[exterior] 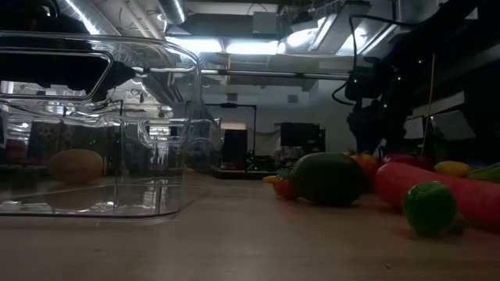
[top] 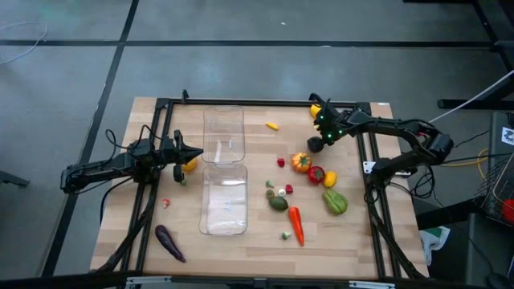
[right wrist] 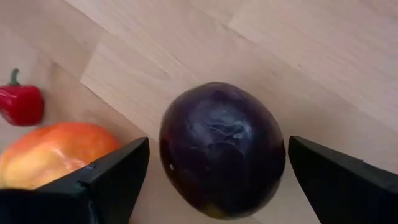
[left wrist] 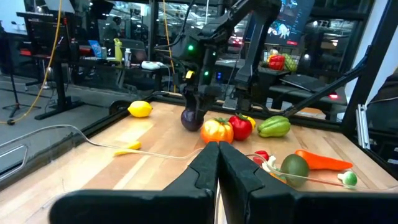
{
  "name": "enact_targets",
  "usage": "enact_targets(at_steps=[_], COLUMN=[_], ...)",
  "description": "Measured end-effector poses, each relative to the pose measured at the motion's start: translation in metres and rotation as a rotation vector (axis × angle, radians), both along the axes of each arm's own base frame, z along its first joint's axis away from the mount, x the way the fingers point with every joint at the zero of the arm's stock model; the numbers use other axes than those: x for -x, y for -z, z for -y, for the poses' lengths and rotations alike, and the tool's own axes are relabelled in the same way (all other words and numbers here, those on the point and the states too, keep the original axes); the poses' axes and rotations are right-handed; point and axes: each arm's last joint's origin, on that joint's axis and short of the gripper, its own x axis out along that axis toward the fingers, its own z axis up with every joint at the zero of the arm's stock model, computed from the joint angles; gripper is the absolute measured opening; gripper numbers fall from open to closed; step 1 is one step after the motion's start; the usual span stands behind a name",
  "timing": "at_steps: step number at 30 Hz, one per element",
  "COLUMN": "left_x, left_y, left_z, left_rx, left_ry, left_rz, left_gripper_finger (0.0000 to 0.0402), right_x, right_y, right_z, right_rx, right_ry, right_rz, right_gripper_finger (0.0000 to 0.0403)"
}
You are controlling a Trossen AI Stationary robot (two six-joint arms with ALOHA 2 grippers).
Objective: Sort produce into baskets
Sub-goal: Put the black plum into the top transparent bin
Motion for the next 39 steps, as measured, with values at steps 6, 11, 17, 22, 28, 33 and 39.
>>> enact_targets(at_steps=[6, 11, 17, 22, 28, 33, 39], left_x=[0.0, 0.0, 0.0, 0.0, 0.0, 0.0, 0.0], left_y=[0.0, 0.0, 0.0, 0.0, 0.0, 0.0, 0.0], left_z=[0.0, 0.0, 0.0, 0.0, 0.0, 0.0, 0.0], left_rx=[0.0, 0.0, 0.0, -0.012, -0.013, -0.014, -0.014], left_ry=[0.0, 0.0, 0.0, 0.0, 0.0, 0.0, 0.0], left_rz=[0.0, 0.0, 0.0, -0.002, -0.003, -0.003, -0.003], left_gripper_finger=[0.0008, 0.0008, 0.0008, 0.0008, 0.0008, 0.0008, 0.0008], right_x=[-0.001, -0.002, -0.006, -0.01, -0.024, -0.038, -0.055], right_y=[0.007, 0.007, 0.005, -0.001, -0.027, -0.057, -0.085], right_z=[0.001, 0.002, 0.005, 0.009, 0.02, 0.031, 0.037], right_rx=[-0.019, -0.012, 0.023, 0.044, 0.104, 0.174, 0.288], right_ry=[0.0, 0.0, 0.0, 0.001, 0.002, 0.001, -0.021], right_rz=[-0.024, -0.017, 0.026, 0.053, 0.128, 0.213, 0.367], right_gripper_finger=[0.0364, 0.0316, 0.0276, 0.0282, 0.0289, 0.029, 0.029])
